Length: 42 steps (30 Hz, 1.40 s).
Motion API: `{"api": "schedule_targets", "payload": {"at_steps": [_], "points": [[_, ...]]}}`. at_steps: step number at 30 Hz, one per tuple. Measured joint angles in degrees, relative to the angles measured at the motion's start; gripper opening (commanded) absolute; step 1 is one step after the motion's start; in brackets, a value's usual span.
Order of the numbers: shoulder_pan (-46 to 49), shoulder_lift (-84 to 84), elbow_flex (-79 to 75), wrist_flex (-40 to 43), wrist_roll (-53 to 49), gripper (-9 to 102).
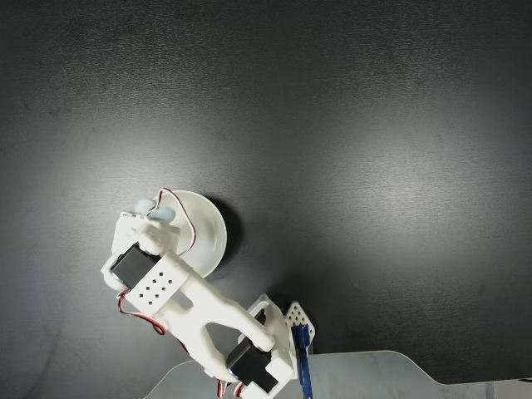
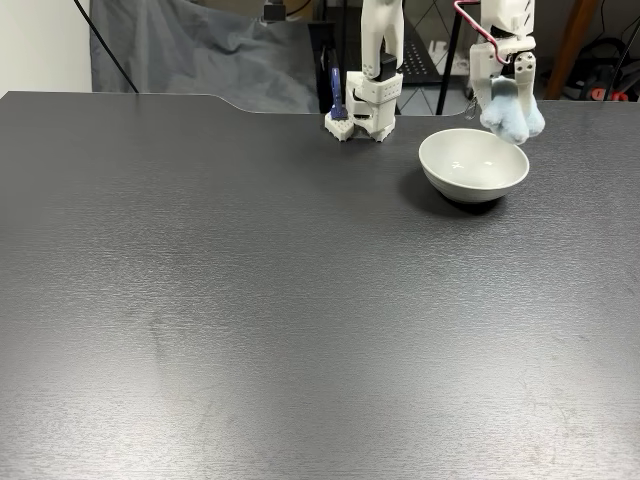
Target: Grasp a skyblue doll and put it in the white bowl.
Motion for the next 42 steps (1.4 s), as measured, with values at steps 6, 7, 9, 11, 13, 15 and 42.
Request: {"api": "schedule_targets", "payload": {"at_steps": [6, 7, 9, 11, 13, 15, 42], "points": [[3.34, 0.00, 3.16, -0.26, 0.00, 1], [3.08, 0.00, 4.31, -0.26, 0.00, 1], [2.99, 0.00, 6.77, -0.26, 0.00, 2], [3.25, 0.00, 8.96, -0.26, 0.00, 6], [3.34, 0.00, 10.11, -0.26, 0.00, 13], [3.25, 0.00, 10.20, -0.26, 0.00, 24], [40.87, 0.00, 10.20, -5.45, 1.49, 51]]}}
